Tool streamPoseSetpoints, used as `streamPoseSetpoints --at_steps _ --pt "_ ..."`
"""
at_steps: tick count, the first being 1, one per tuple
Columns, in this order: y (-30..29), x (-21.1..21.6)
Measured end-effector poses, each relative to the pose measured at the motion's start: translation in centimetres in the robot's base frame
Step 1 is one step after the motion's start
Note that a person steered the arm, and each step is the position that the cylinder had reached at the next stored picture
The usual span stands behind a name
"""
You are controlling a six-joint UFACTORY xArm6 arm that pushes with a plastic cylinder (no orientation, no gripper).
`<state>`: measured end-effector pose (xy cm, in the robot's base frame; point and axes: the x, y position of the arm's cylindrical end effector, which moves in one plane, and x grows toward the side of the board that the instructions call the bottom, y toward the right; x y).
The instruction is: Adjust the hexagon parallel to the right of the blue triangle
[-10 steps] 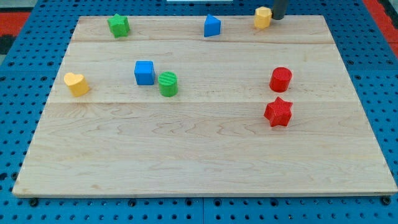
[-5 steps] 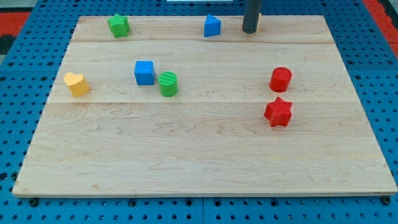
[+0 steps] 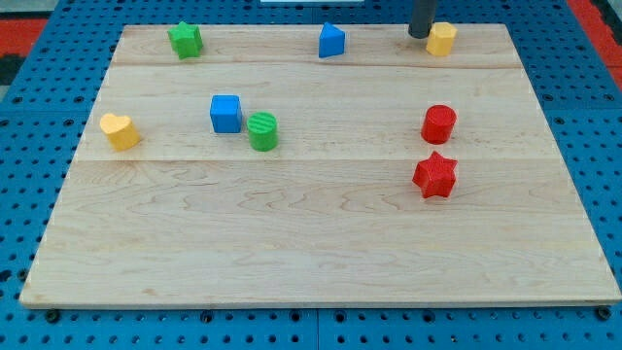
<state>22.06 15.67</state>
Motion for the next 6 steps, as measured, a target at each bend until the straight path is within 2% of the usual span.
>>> streamPoseSetpoints --at_steps 1,2,6 --pt "-4.2 4.1" --pt "-3.6 8.6" --pt "-4.9 9.5"
